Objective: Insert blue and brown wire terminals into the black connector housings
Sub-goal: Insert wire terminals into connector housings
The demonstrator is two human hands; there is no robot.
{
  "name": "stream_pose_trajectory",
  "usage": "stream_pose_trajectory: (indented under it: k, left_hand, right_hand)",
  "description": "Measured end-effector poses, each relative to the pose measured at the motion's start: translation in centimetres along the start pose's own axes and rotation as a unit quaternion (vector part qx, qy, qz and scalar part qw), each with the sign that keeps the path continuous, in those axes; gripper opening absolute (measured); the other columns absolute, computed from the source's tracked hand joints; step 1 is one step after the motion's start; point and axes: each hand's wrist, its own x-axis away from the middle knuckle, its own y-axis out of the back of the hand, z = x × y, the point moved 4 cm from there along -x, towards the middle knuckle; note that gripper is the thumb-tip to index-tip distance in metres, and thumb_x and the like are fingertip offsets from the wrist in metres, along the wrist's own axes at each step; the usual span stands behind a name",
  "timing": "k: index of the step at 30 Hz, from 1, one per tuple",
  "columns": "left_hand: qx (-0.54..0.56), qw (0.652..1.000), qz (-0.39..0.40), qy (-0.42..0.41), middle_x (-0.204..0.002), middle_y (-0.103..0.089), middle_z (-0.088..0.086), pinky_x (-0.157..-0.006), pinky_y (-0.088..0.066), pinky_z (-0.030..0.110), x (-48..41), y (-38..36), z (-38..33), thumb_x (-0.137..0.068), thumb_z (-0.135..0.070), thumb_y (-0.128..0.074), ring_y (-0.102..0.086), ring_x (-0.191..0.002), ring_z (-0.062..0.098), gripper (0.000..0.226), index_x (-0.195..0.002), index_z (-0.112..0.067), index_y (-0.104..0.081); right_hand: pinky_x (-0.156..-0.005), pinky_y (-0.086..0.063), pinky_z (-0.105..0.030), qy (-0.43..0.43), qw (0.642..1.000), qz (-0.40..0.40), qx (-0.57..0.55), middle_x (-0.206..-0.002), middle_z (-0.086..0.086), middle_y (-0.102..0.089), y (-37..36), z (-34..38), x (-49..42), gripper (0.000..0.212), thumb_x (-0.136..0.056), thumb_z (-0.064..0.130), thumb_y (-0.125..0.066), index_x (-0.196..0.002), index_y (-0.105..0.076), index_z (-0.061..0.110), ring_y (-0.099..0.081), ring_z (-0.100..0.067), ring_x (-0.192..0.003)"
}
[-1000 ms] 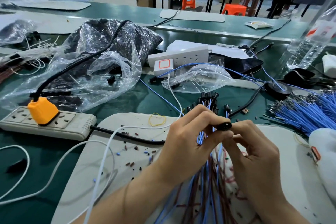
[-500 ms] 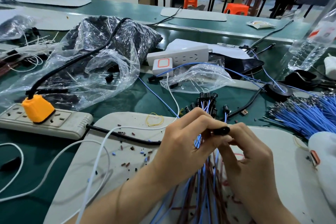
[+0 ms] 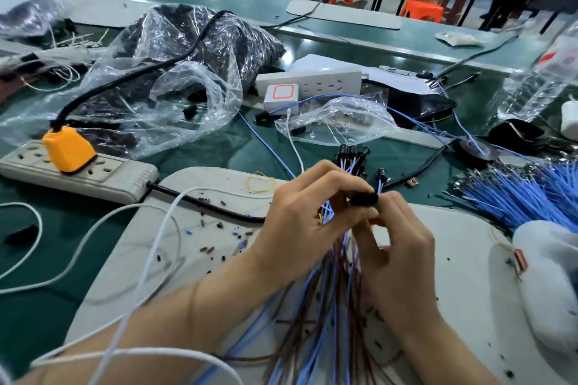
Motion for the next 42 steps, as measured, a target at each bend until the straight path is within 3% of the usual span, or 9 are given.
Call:
stream_pose_trajectory:
  k: [4, 7, 13, 16, 21, 25, 30, 37, 42]
  left_hand:
    - [0.004, 1.000, 0.012, -0.010, -0.088, -0.062, 0.008, -0.072, -0.053, 0.027, 0.2, -0.2, 0.1, -0.083, -0.009, -0.069, -0.060, -0.076, 0.015, 0.020, -0.099, 0.002, -0.066]
    - [0.011, 1.000, 0.009, 0.003, -0.088, -0.063, 0.008, -0.072, -0.051, 0.027, 0.1, -0.2, 0.3, -0.082, -0.007, -0.069, -0.060, -0.077, 0.014, 0.020, -0.100, 0.001, -0.064]
    - [0.001, 1.000, 0.024, -0.003, -0.091, -0.062, 0.007, -0.078, -0.044, 0.016, -0.1, -0.1, 0.9, -0.084, -0.002, -0.067, -0.058, -0.083, 0.007, 0.015, -0.099, 0.000, -0.066]
    - [0.003, 0.999, 0.046, -0.004, -0.092, -0.063, 0.006, -0.079, -0.045, 0.016, -0.1, -0.1, 0.9, -0.084, -0.005, -0.067, -0.059, -0.084, 0.006, 0.016, -0.100, -0.001, -0.067]
    - [0.091, 0.992, 0.041, 0.075, -0.088, -0.066, -0.001, -0.080, -0.054, 0.023, 0.4, -0.5, 1.5, -0.082, -0.015, -0.070, -0.066, -0.081, 0.010, 0.029, -0.107, -0.017, -0.055]
    - [0.032, 0.997, 0.053, 0.045, -0.090, -0.065, 0.004, -0.076, -0.054, 0.027, 0.1, -0.6, 1.5, -0.085, -0.010, -0.067, -0.064, -0.081, 0.012, 0.011, -0.094, -0.004, -0.067]
    - [0.046, 0.996, 0.048, 0.051, -0.093, -0.064, 0.007, -0.075, -0.055, 0.035, 0.0, -0.6, 1.5, -0.084, -0.004, -0.067, -0.065, -0.083, 0.018, 0.007, -0.089, 0.000, -0.068]
    - [0.060, 0.995, 0.067, 0.049, -0.093, -0.061, 0.008, -0.075, -0.051, 0.021, 0.0, -0.9, 1.5, -0.087, -0.002, -0.060, -0.061, -0.083, 0.015, 0.010, -0.088, 0.007, -0.064]
    - [0.088, 0.992, 0.069, 0.060, -0.092, -0.059, 0.010, -0.073, -0.047, 0.017, 0.4, -1.1, 1.7, -0.089, 0.001, -0.057, -0.061, -0.081, 0.011, 0.008, -0.087, 0.008, -0.061]
  right_hand:
    - [-0.070, -0.039, -0.008, 0.001, 0.999, -0.038, -0.003, -0.081, 0.001, -0.056, 0.9, -0.1, 0.0, 0.017, -0.092, 0.019, -0.055, -0.088, -0.064, 0.005, -0.051, -0.004, -0.073]
    - [-0.073, -0.041, -0.007, -0.005, 0.999, -0.039, 0.000, -0.082, -0.001, -0.057, 0.9, 0.0, -0.1, 0.008, -0.088, 0.010, -0.060, -0.090, -0.065, 0.004, -0.053, -0.004, -0.074]
    - [-0.072, -0.053, -0.035, -0.015, 0.995, -0.069, -0.064, -0.091, 0.000, -0.057, 1.3, 0.6, 0.0, 0.018, -0.085, 0.023, -0.058, -0.103, -0.058, 0.019, -0.061, -0.016, -0.081]
    - [-0.073, -0.054, -0.039, -0.024, 0.992, -0.091, -0.083, -0.094, 0.003, -0.058, 1.4, 0.4, 0.1, 0.020, -0.085, 0.025, -0.063, -0.104, -0.058, 0.023, -0.062, -0.015, -0.083]
    - [-0.076, -0.051, -0.020, -0.015, 0.990, -0.098, -0.099, -0.096, 0.009, -0.056, 1.3, 0.1, 0.2, 0.013, -0.089, 0.023, -0.060, -0.102, -0.060, 0.024, -0.062, -0.009, -0.089]
    - [-0.075, -0.048, -0.016, -0.016, 0.985, -0.132, -0.109, -0.098, 0.009, -0.058, 1.8, 0.0, 0.2, 0.018, -0.090, 0.021, -0.060, -0.106, -0.058, 0.028, -0.062, -0.010, -0.086]
    - [-0.075, -0.049, -0.016, -0.020, 0.983, -0.128, -0.126, -0.095, 0.007, -0.059, 1.6, 0.1, 0.2, 0.019, -0.089, 0.023, -0.062, -0.106, -0.059, 0.027, -0.063, -0.011, -0.086]
    - [-0.073, -0.050, -0.016, -0.010, 0.988, -0.098, -0.116, -0.091, 0.008, -0.059, 1.6, 0.4, -0.1, 0.016, -0.087, 0.023, -0.063, -0.103, -0.059, 0.027, -0.065, -0.011, -0.080]
    - [-0.074, -0.046, -0.009, -0.004, 0.990, -0.100, -0.099, -0.086, 0.009, -0.059, 1.6, 0.5, -0.2, 0.014, -0.087, 0.022, -0.061, -0.099, -0.058, 0.027, -0.061, -0.001, -0.081]
